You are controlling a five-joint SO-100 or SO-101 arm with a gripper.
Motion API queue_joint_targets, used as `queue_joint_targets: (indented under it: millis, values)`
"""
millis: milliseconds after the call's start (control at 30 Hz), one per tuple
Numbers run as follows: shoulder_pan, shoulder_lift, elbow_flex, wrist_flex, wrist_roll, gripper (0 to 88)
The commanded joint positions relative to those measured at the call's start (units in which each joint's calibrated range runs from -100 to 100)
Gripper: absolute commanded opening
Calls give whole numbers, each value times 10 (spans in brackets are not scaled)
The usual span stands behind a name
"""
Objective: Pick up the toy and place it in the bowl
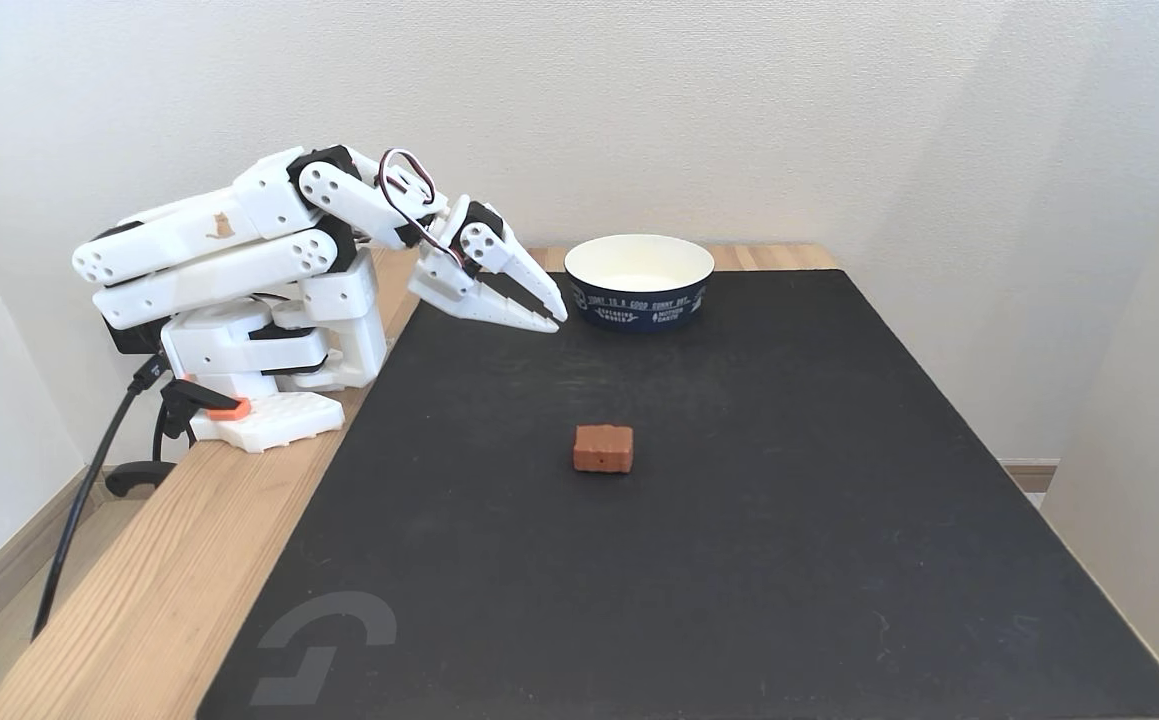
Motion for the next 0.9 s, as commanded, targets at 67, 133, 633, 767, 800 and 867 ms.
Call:
queue_joint_targets:
  millis: [67,133,633,767,800,867]
  values:
    - [-2,-7,8,2,1,42]
    - [-2,-7,8,1,-1,43]
    - [6,5,-5,4,-2,348]
    - [34,118,-84,3,-1,344]
    - [48,211,-151,3,2,344]
    - [69,313,-223,6,3,344]
